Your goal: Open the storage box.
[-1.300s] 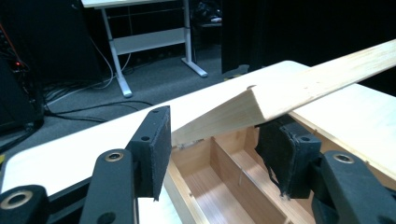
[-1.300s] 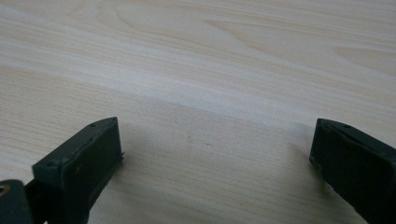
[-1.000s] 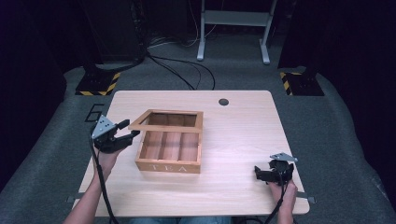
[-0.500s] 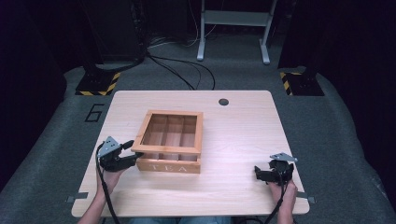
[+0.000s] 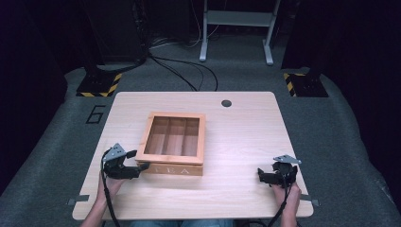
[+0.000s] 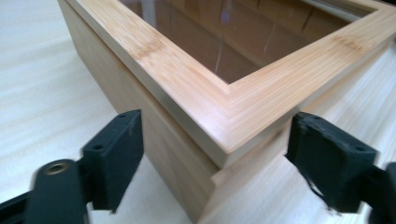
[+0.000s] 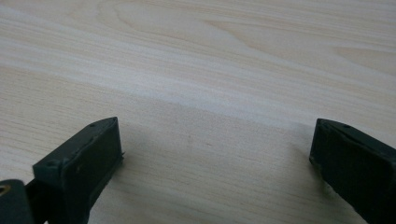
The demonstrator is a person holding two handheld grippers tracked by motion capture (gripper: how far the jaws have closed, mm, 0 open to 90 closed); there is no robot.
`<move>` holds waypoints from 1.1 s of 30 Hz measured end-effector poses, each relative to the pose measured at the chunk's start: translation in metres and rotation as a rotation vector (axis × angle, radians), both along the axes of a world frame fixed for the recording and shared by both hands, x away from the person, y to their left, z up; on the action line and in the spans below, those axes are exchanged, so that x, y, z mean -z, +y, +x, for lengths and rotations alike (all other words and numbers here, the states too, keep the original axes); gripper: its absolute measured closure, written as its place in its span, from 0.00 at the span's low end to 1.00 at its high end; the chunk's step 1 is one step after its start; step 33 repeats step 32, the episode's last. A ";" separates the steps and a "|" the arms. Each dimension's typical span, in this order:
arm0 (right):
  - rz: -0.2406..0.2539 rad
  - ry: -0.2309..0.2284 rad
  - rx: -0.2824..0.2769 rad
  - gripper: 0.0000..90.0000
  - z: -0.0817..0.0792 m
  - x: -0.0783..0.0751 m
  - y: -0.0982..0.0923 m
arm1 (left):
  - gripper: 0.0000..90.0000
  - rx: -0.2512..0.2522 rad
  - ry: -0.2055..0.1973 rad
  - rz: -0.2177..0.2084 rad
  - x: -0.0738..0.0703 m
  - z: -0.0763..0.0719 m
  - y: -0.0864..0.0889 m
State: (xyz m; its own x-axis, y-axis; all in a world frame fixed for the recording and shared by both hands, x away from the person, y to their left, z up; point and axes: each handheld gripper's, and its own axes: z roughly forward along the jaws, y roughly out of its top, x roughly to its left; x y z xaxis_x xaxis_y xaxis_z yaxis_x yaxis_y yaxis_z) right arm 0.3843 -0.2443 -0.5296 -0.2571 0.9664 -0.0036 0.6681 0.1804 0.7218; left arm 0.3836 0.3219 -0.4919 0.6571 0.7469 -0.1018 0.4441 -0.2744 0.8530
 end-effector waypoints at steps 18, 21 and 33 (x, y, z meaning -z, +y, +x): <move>0.002 -0.001 0.001 0.02 0.000 0.000 0.000 | 0.00 -0.164 0.089 0.162 0.027 -0.033 0.031; 0.001 0.000 0.000 0.02 0.000 0.000 0.000 | 0.00 -0.176 0.109 0.197 0.030 -0.033 0.036; 0.003 0.001 0.002 0.01 0.000 0.000 0.000 | 0.00 -0.210 0.128 0.221 0.040 -0.033 0.041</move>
